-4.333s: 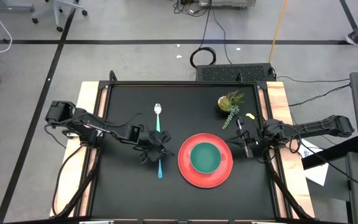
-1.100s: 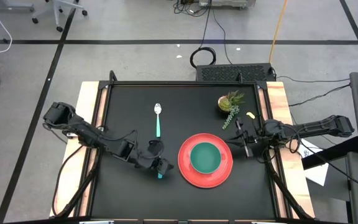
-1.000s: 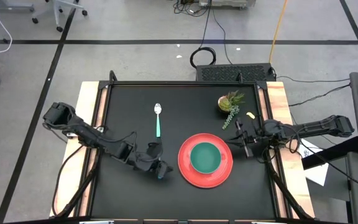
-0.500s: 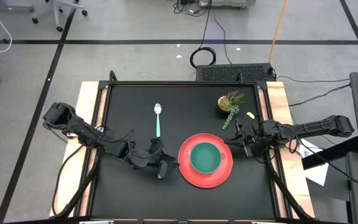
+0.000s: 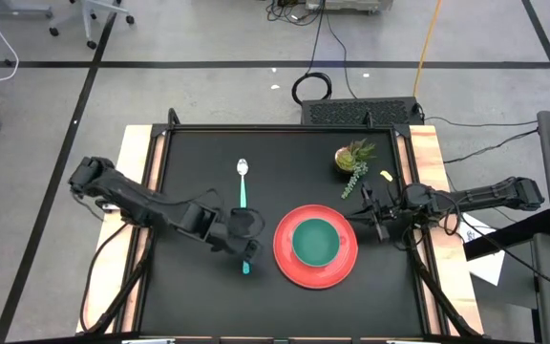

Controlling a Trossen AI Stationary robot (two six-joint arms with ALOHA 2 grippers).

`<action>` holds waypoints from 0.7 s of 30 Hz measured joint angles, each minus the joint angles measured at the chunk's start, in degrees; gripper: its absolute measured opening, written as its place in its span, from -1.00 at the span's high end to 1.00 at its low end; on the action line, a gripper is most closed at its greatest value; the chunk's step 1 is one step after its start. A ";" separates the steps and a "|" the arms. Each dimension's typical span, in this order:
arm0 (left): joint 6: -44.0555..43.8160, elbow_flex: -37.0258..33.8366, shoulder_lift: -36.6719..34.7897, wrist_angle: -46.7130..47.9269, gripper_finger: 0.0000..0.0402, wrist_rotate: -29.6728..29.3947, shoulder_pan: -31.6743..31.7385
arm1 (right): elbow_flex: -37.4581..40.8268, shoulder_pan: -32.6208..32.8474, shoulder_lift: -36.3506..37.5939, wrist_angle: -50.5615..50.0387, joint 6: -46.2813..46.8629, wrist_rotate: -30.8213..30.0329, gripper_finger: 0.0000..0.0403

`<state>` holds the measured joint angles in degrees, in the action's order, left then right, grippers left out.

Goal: Set table place
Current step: Put the blue fork to the left of the green bowl on the orange plate

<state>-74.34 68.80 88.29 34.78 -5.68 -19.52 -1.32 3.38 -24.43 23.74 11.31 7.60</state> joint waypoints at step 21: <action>-4.46 5.48 16.64 7.61 -0.21 17.36 7.12 | -0.01 0.00 0.00 -3.50 -1.95 0.02 1.00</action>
<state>-78.80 74.28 104.93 42.39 11.68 -12.40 -1.34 3.38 -24.43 20.24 9.37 7.62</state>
